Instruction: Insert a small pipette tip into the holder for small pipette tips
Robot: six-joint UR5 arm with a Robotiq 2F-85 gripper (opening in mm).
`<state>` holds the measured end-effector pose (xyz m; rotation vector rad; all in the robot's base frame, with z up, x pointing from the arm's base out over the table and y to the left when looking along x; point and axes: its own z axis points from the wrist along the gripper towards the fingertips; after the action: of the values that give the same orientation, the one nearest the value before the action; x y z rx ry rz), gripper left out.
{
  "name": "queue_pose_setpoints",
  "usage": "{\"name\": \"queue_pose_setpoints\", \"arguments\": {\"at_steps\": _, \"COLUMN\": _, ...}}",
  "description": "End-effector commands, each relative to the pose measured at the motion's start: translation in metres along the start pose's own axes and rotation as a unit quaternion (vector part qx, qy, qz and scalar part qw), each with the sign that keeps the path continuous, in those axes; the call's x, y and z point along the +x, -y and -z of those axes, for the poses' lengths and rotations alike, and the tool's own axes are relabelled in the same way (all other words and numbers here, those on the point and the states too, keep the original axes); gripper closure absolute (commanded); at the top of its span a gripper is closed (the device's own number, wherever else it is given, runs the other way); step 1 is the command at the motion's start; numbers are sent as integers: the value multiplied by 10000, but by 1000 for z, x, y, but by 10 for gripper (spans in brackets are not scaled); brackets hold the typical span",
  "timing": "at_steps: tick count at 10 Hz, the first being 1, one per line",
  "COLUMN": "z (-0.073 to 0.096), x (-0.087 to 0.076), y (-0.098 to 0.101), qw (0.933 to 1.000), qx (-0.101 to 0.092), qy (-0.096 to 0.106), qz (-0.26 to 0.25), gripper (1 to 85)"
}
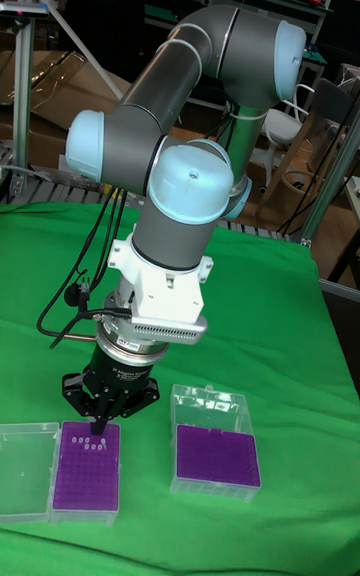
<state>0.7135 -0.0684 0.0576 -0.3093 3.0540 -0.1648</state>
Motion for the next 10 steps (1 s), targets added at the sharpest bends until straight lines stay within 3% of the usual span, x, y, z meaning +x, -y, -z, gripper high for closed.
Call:
{"name": "queue_pose_setpoints", "arguments": {"at_steps": 1, "z": -1, "x": -4, "y": 1, "qw": 10000, "qx": -22, "qy": 74, "qz": 4, "gripper": 847}}
{"name": "queue_pose_setpoints", "arguments": {"at_steps": 10, "z": -1, "x": -9, "y": -5, "qw": 9998, "qx": -77, "qy": 77, "qz": -161, "gripper": 847}}
